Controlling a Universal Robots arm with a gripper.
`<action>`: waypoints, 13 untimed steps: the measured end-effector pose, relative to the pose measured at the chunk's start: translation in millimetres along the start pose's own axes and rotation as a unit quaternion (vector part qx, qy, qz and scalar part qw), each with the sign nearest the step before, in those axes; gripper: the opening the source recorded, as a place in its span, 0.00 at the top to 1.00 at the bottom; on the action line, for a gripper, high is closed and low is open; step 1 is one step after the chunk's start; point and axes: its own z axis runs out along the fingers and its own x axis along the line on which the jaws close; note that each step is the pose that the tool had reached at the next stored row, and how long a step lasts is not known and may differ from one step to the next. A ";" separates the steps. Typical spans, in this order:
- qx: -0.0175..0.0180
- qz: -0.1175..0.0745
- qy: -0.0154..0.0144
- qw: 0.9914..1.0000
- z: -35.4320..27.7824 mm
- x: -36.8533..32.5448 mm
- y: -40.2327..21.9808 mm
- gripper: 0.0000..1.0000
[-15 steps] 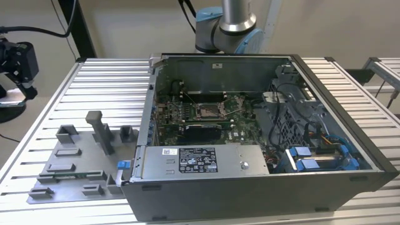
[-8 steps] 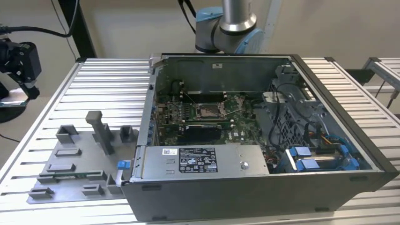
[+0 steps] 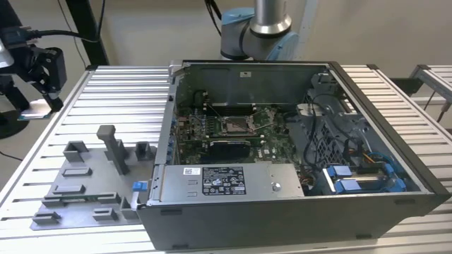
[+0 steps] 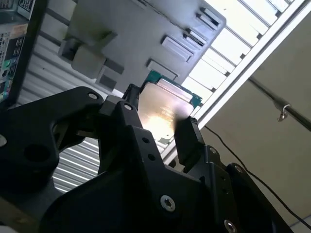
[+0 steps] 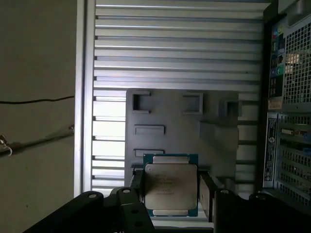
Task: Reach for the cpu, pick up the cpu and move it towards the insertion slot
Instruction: 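Pick up the cpu and move it towards the insertion slot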
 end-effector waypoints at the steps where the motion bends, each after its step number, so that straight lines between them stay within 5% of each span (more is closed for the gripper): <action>1: 0.000 0.000 0.000 1.000 0.0 -2.7 0.0 1.00; 13: 0.000 0.000 0.002 1.000 0.0 -45.6 -0.5 1.00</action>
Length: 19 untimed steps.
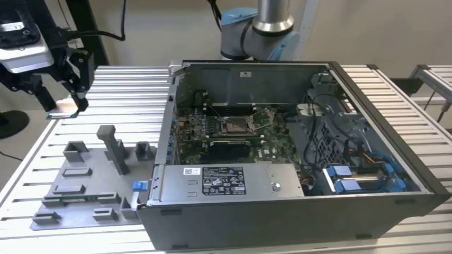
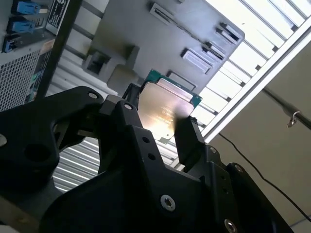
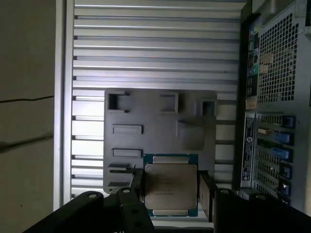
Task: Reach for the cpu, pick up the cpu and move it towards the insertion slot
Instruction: 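Pick up the cpu and move it towards the insertion slot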
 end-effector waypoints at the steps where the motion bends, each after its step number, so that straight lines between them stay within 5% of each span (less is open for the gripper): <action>1: 0.000 0.000 0.000 1.000 0.0 -4.2 0.0 1.00; 19: 0.000 0.000 0.004 1.000 -0.4 -83.7 -0.8 1.00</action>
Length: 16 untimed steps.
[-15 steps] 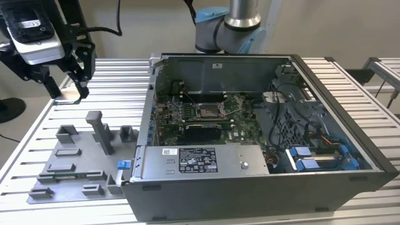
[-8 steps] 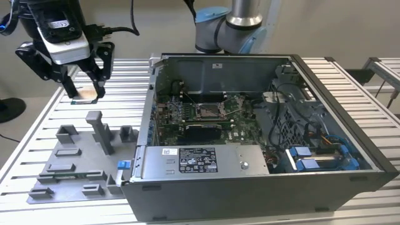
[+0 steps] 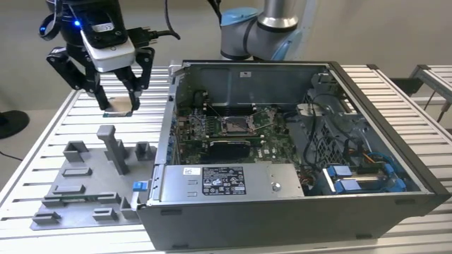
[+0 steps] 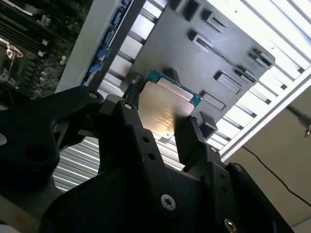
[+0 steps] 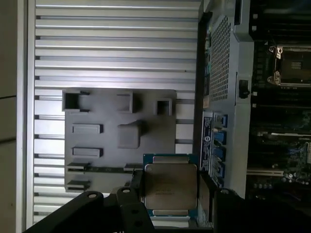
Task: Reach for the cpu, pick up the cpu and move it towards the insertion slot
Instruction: 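Pick up the cpu and move it towards the insertion slot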
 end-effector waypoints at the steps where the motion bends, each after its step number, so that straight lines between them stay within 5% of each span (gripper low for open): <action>1: 0.000 0.000 0.000 1.000 0.0 -4.6 -0.1 1.00; 16: 0.000 0.000 0.002 1.000 -0.9 -72.6 -0.8 1.00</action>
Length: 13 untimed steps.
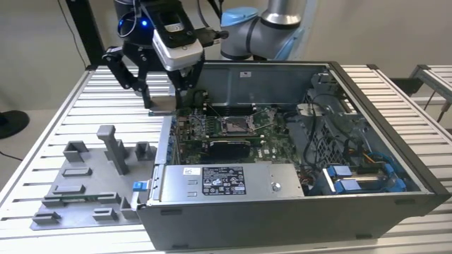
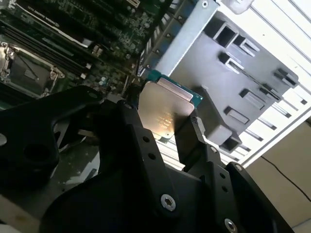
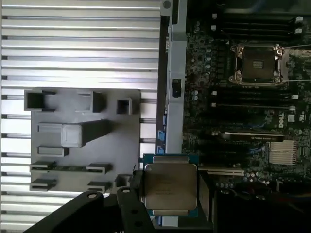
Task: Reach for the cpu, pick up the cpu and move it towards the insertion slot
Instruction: 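Pick up the cpu and move it towards the insertion slot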
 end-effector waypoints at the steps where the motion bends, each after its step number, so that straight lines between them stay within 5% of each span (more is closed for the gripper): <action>1: 0.000 0.000 0.000 1.000 -0.1 -4.5 0.0 1.00; 13: 0.000 0.000 0.000 1.000 -1.0 -56.6 -0.5 1.00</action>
